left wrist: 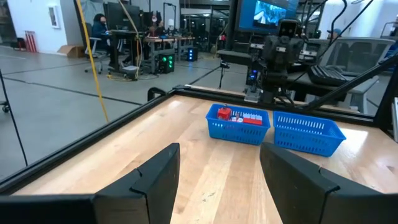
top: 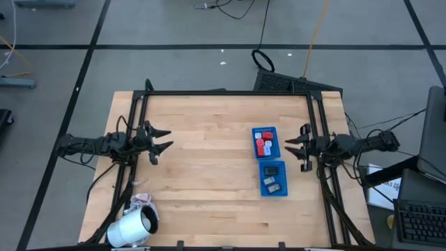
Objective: Pick & Place Office items
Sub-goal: Return to Home Position
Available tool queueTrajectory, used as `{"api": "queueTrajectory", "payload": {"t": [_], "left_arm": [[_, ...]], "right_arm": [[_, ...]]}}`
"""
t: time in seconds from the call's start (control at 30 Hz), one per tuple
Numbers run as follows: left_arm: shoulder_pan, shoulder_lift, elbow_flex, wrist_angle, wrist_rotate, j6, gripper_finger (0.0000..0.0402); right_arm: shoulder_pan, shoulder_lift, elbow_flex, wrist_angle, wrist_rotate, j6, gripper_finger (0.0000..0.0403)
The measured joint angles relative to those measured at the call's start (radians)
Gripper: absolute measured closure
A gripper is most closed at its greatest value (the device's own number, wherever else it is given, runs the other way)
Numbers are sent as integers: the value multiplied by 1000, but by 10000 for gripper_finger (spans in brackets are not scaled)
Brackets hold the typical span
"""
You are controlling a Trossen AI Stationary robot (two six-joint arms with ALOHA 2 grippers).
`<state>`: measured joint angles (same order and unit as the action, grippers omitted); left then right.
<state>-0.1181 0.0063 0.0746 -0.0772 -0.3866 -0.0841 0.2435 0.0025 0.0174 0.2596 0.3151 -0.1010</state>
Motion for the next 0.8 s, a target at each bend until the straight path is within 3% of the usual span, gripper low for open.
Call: {"api": "queueTrajectory", "payload": {"t": [0.17, 0.43, 0.8], "left_arm": [[0, 0, 0, 0, 0, 0, 176], [0, 0, 0, 0, 0, -2, 176], [0, 0, 0, -1, 0, -2, 176]], "right_arm": [[-48, 0, 0, -82, -191, 53, 300], [-53, 1, -1, -175, -149, 36, 301], [-53, 10, -2, -167, -133, 63, 300]]}}
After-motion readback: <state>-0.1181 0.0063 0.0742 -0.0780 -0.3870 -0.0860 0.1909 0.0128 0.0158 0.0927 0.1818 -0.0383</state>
